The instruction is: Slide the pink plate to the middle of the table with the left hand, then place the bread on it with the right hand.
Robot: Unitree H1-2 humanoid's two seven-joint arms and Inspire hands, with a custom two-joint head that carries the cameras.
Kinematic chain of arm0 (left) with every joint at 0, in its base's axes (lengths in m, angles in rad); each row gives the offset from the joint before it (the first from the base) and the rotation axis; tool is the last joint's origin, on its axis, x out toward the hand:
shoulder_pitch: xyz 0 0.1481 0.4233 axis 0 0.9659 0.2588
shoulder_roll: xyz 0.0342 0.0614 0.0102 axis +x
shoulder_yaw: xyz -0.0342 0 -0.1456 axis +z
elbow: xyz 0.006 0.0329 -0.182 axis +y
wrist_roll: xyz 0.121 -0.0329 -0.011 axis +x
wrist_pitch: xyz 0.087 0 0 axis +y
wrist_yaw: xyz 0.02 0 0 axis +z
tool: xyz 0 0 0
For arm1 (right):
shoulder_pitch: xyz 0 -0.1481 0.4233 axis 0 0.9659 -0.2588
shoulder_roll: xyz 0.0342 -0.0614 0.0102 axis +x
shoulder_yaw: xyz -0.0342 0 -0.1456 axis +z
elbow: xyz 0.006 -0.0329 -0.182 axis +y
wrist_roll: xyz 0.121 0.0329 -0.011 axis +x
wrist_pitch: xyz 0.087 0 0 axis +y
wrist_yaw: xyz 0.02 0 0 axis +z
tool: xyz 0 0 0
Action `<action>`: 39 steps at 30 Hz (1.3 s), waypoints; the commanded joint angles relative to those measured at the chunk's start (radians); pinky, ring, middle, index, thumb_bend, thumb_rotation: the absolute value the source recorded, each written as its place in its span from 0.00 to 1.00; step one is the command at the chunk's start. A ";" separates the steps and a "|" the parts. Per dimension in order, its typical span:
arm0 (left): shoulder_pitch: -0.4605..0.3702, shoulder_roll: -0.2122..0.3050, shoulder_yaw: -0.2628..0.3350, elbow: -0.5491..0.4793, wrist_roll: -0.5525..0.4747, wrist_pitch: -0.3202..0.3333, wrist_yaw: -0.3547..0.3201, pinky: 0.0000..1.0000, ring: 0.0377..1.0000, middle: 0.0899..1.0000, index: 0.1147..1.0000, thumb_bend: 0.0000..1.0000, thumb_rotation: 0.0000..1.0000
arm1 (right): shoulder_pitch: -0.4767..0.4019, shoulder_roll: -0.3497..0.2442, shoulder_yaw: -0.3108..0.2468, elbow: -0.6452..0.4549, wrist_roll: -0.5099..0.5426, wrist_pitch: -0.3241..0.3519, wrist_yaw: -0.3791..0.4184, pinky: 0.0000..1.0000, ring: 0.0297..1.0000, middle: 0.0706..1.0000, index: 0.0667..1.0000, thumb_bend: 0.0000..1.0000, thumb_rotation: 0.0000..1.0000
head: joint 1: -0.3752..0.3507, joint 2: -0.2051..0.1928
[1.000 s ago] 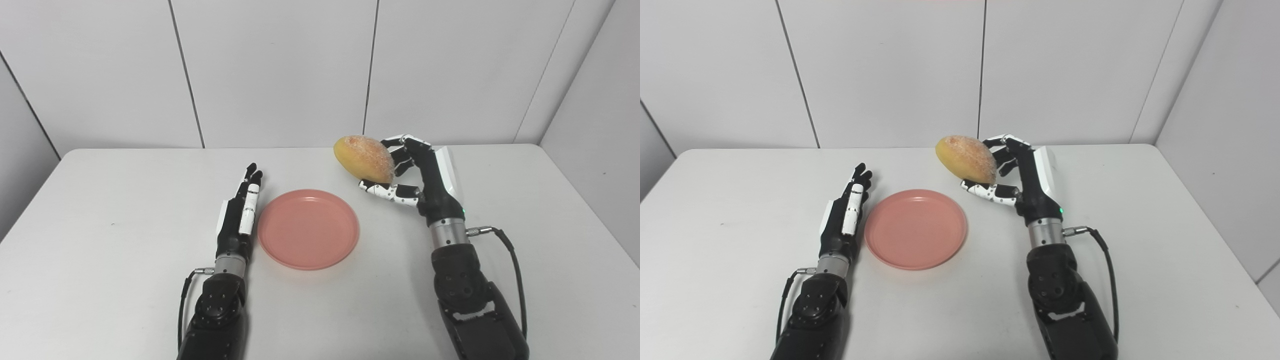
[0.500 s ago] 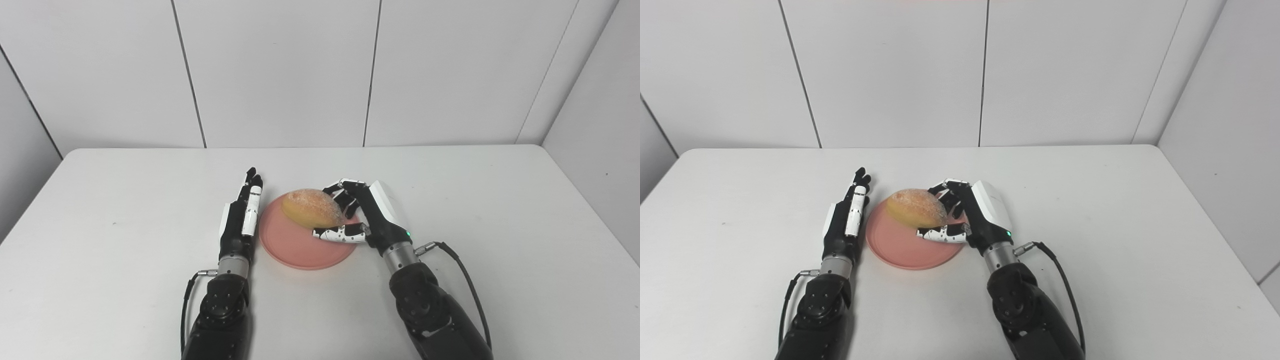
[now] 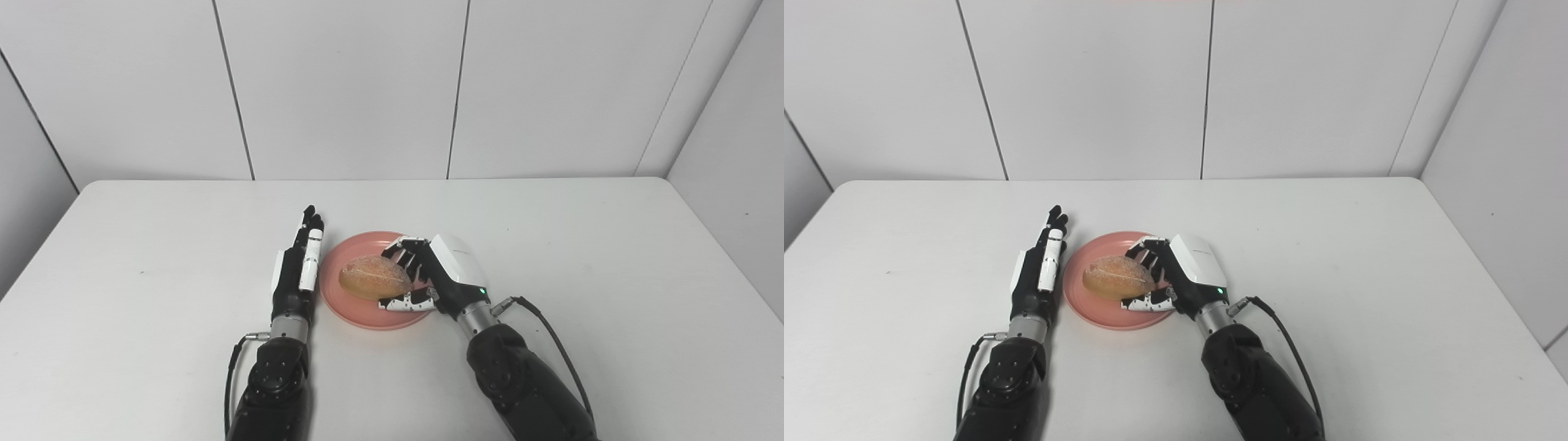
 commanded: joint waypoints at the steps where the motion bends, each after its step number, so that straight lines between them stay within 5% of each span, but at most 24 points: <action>1: 0.002 -0.009 -0.012 -0.003 0.016 -0.004 0.010 0.99 0.98 0.96 0.95 0.40 1.00 | -0.050 -0.008 0.010 -0.020 -0.035 -0.052 -0.037 0.49 0.55 0.44 0.48 0.52 0.00 | -0.001 0.000; 3: 0.003 -0.006 -0.014 -0.007 0.019 0.000 0.009 0.99 0.98 0.96 0.95 0.40 1.00 | -0.044 -0.014 0.015 -0.043 -0.052 -0.052 -0.043 0.61 0.64 0.63 0.47 0.50 0.12 | -0.002 0.001; 4: 0.003 -0.005 -0.014 -0.008 0.018 0.002 0.009 0.99 0.98 0.96 0.95 0.41 1.00 | -0.040 -0.016 0.015 -0.054 -0.057 -0.054 -0.046 0.67 0.70 0.70 0.64 0.54 0.26 | -0.002 0.001; 7: 0.002 -0.004 -0.009 -0.007 0.005 -0.003 -0.001 0.99 0.98 0.96 0.95 0.42 1.00 | -0.026 -0.018 0.010 -0.089 -0.069 -0.065 -0.063 0.76 0.79 0.81 0.82 0.59 0.45 | -0.003 0.002; 24: 0.003 0.011 -0.005 -0.018 -0.033 0.001 -0.027 1.00 0.98 0.95 0.94 0.43 1.00 | 0.070 -0.051 -0.059 -0.300 -0.003 -0.029 0.017 0.80 0.88 0.92 0.93 0.61 0.66 | -0.003 0.011; 33: 0.004 0.021 0.013 -0.020 -0.047 -0.011 -0.033 0.99 0.97 0.94 0.92 0.44 1.00 | 0.104 0.006 -0.188 -0.264 0.268 -0.033 0.096 0.98 1.00 1.00 1.00 0.55 0.97 | -0.020 0.011; 39: 0.007 0.032 0.018 -0.027 -0.069 -0.032 -0.060 1.00 0.99 0.95 0.94 0.43 1.00 | 0.084 0.065 -0.295 -0.171 0.528 -0.017 0.179 1.00 1.00 1.00 1.00 0.66 1.00 | -0.028 0.014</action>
